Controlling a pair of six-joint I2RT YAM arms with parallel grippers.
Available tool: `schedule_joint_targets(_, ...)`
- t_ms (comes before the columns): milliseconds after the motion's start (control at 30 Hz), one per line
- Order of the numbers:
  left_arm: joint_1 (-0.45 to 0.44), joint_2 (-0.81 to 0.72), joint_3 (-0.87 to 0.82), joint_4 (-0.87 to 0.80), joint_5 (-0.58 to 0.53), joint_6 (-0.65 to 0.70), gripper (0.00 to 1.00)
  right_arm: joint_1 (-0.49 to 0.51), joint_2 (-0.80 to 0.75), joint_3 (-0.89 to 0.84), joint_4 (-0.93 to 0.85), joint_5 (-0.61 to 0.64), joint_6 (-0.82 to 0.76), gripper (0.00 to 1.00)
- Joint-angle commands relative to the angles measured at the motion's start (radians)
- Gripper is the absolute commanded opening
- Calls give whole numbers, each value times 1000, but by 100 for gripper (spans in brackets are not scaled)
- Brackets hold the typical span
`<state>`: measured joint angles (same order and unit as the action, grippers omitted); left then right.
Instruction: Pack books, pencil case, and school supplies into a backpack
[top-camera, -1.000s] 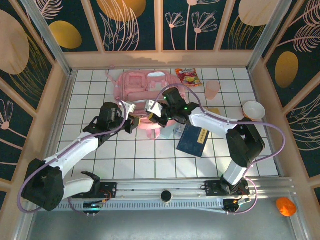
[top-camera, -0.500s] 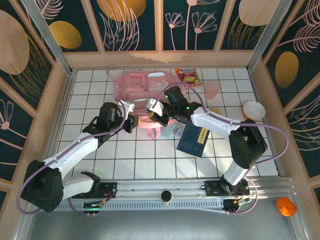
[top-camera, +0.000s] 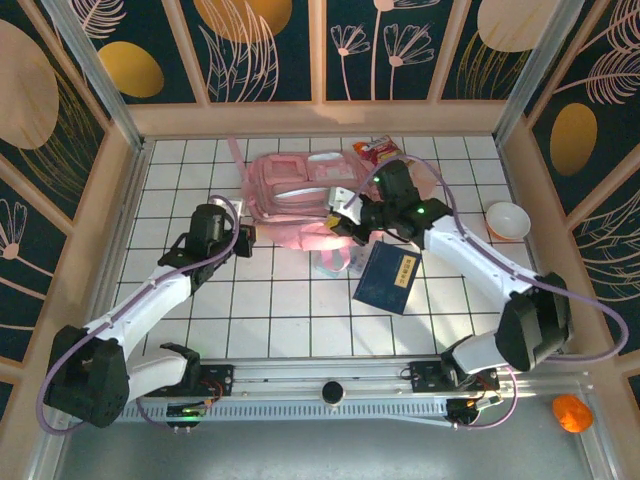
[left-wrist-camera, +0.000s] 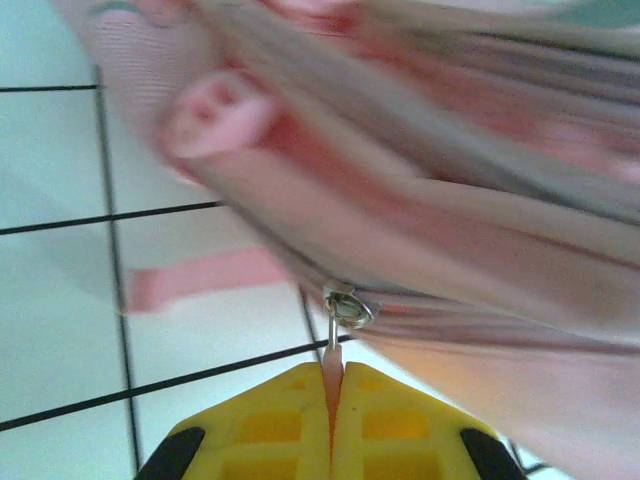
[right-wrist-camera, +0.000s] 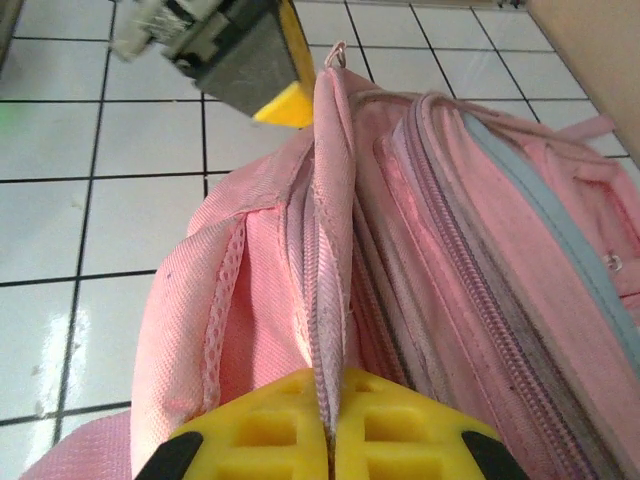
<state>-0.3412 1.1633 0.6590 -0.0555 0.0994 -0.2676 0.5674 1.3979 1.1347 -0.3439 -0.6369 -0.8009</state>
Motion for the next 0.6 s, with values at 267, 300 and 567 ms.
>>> schedule_joint_targets(267, 125, 187, 56, 96, -93, -14, 0, -14, -108, 14, -102, -206, -135, 0)
schedule_joint_targets(300, 135, 211, 67, 103, -96, -15, 0, -14, -113, 14, -97, -216, -135, 0)
schedule_joint_targets(567, 174, 273, 130, 134, -80, -51, 10, -47, -110, 13, -51, -189, -114, 0)
